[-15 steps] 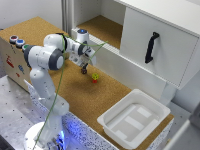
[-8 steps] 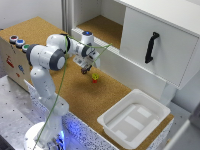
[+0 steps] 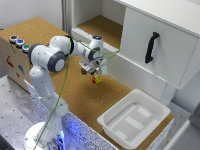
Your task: Take off the yellow block that is on top of the other one
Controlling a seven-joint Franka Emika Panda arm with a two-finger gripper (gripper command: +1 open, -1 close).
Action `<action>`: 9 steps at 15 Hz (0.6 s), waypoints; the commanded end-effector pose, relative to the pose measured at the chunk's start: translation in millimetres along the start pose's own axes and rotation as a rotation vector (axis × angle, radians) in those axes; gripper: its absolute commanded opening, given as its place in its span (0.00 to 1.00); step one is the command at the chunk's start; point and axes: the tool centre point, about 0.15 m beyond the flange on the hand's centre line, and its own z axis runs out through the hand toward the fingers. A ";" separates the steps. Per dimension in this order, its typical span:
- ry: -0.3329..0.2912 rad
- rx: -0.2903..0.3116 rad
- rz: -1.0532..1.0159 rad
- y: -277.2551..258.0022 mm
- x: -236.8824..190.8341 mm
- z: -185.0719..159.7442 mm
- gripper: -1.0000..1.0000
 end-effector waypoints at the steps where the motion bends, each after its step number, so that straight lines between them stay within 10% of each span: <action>1: 0.092 0.001 0.046 46.6 -23.6 -13.1 0.00; 3: 0.091 0.021 0.017 38.3 -29.1 -13.5 0.00; 4: 0.101 0.022 -0.003 34.3 -30.9 -17.2 1.00; 9: 0.127 0.047 -0.015 28.4 -35.7 -24.6 1.00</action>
